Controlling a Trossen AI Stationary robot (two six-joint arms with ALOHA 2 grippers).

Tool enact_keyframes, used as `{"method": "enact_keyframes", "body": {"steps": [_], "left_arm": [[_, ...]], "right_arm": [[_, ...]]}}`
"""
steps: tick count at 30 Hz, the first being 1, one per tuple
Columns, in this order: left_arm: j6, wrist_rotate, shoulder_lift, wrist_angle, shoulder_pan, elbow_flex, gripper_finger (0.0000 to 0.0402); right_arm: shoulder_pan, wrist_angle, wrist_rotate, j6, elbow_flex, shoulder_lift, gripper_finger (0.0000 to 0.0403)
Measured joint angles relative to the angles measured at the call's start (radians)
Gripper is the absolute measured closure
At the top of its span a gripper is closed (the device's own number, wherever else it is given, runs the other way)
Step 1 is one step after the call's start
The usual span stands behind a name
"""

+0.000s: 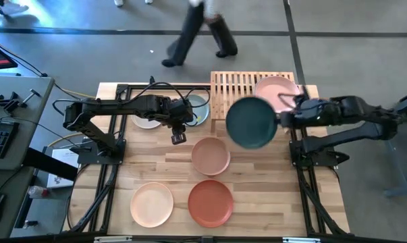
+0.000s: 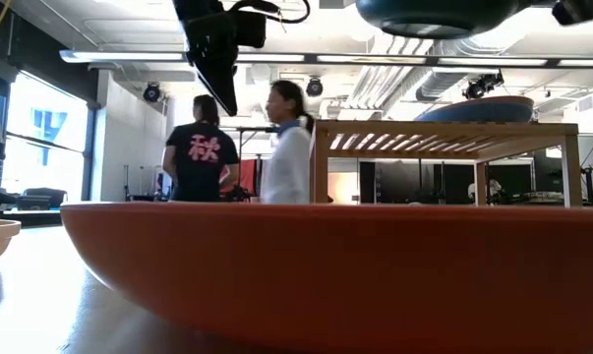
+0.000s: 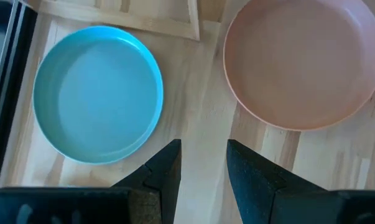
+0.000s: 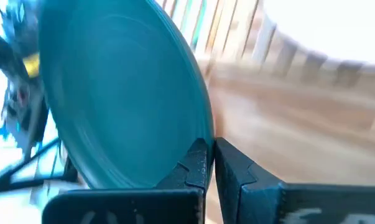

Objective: Place and stack plates onto a shelf
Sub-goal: Stack the green plate on top of the pink plate on the shelf

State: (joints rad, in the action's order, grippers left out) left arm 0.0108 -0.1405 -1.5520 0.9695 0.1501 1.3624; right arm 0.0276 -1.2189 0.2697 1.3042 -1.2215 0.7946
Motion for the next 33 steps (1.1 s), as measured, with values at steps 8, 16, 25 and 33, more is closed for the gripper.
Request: {"method": "enact_keyframes", "body": {"steps": [8, 16, 25, 33], "left_arm": [[-0.054, 0.000, 0.000, 0.007, 0.000, 0.000, 0.0286], [-0.068, 0.000, 0.000, 0.011, 0.000, 0.000, 0.0286], [-0.068, 0.000, 0.000, 0.009, 0.000, 0.000, 0.0286], [-0.068, 0.000, 0.000, -0.001, 0.001, 0.000, 0.0286]], "right_arm": [[-0.130, -0.261, 0.098, -0.002, -0.217, 0.038, 0.0403], [-0.258, -0.355, 0.199, 0.047, -0.319, 0.035, 0.0403], [-0.369, -0.353, 0.310, 0.018, -0.321, 0.022, 0.0403], [-0.423, -0.351, 0.341, -0.103, -0.321, 0.022, 0.0403]]}}
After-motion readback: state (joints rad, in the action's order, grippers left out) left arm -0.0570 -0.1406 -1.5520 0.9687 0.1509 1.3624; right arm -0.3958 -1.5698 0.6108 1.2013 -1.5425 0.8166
